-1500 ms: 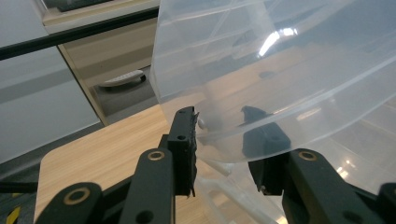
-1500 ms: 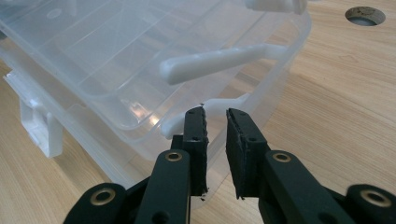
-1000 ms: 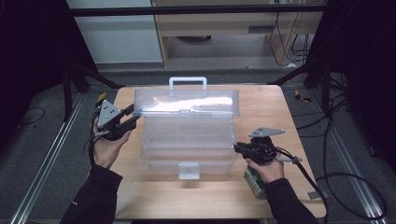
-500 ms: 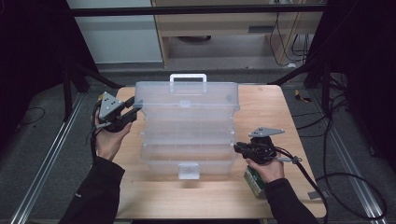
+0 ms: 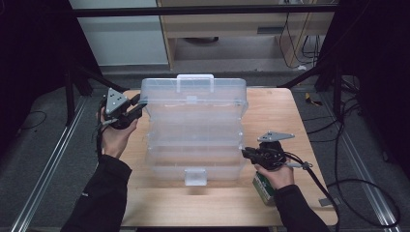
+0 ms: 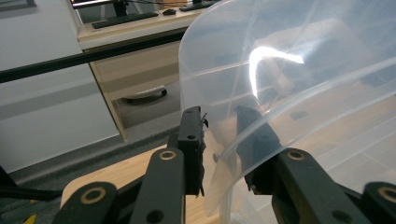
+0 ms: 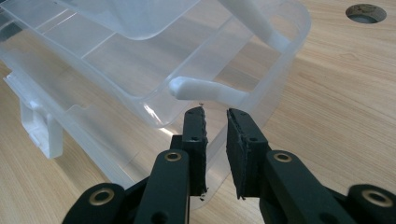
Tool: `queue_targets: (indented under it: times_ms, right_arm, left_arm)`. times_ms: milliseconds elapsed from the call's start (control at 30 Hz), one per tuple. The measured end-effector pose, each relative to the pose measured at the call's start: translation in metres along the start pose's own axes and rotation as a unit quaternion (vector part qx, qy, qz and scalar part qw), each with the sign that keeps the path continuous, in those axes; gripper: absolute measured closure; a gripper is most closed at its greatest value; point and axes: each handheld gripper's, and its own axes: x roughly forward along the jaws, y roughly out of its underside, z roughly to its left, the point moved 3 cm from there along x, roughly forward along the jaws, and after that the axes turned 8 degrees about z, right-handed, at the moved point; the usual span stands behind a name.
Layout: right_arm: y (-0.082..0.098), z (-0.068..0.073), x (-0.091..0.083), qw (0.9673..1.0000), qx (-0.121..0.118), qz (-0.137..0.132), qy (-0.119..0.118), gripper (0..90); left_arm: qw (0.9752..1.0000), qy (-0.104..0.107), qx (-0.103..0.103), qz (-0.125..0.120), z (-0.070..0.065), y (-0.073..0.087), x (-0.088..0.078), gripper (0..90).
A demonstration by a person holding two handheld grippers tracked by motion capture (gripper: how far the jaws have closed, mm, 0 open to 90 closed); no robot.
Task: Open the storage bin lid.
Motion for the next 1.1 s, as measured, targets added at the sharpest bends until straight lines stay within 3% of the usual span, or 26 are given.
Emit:
queue_targets:
  times_ms: [833,1100]
  right_arm:
    - [-0.001,-0.001,0.001,0.9999,0.011,0.003,-0.003,77.2]
    - [-0.001,-0.001,0.001,0.9999,0.014,0.005,-0.003,77.2]
  left_arm:
    - [0.9996,-0.008,-0.028,0.007,0.012,-0.019,0.026,75.0]
    - [0.9995,-0.016,-0.028,0.004,0.015,-0.023,0.034,76.0]
